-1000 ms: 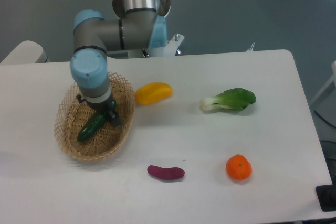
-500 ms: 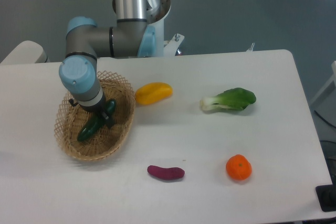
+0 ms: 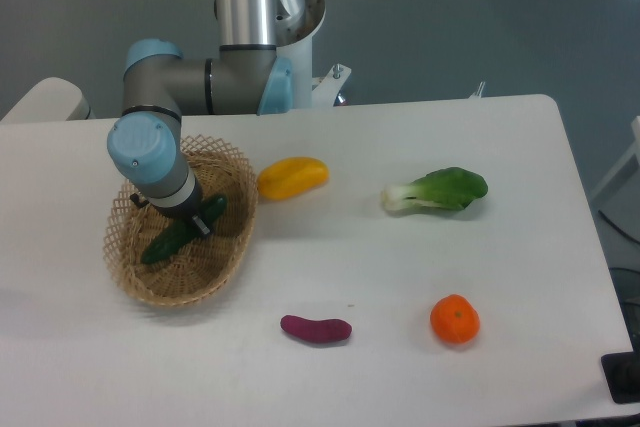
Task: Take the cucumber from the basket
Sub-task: 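Lift the cucumber out of the basket and carry it beside the basket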
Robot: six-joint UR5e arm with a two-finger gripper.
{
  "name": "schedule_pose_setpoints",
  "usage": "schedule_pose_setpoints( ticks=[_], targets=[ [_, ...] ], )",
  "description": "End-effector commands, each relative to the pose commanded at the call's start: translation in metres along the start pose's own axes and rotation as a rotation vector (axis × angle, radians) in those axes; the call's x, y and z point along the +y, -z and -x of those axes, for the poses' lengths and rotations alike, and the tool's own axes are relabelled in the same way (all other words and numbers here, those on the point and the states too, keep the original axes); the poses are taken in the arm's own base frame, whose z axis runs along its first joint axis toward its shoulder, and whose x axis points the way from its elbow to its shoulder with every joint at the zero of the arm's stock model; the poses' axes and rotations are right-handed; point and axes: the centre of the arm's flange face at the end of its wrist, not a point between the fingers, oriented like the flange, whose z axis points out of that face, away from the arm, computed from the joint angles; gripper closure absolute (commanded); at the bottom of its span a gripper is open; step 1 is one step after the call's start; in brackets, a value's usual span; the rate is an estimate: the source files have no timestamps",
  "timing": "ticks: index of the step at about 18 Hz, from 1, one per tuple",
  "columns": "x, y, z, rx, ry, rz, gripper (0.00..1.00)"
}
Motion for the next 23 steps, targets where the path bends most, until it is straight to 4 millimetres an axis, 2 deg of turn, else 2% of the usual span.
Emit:
schedule_pose_setpoints(
  ticks=[1, 3, 8, 10, 18, 20, 23],
  targets=[
    [0.004, 0.003, 0.006, 0.001, 0.011, -0.001, 0.78],
    [0.016, 0.024, 0.020, 0.010, 0.021, -0.005, 0.78],
    [0.045, 0.091, 0.082, 0.065, 0.036, -0.067, 0.78],
    [0.057, 0.107, 0.108, 0.054, 0.045, -0.088, 0.78],
    [0.093, 0.112, 0.192, 0.014, 0.061, -0.108, 0.78],
    [0.108, 0.106, 0.223, 0.007, 0.072, -0.112, 0.78],
    [0.118, 0.101, 0.259, -0.011, 0.080, -0.119, 0.78]
  ],
)
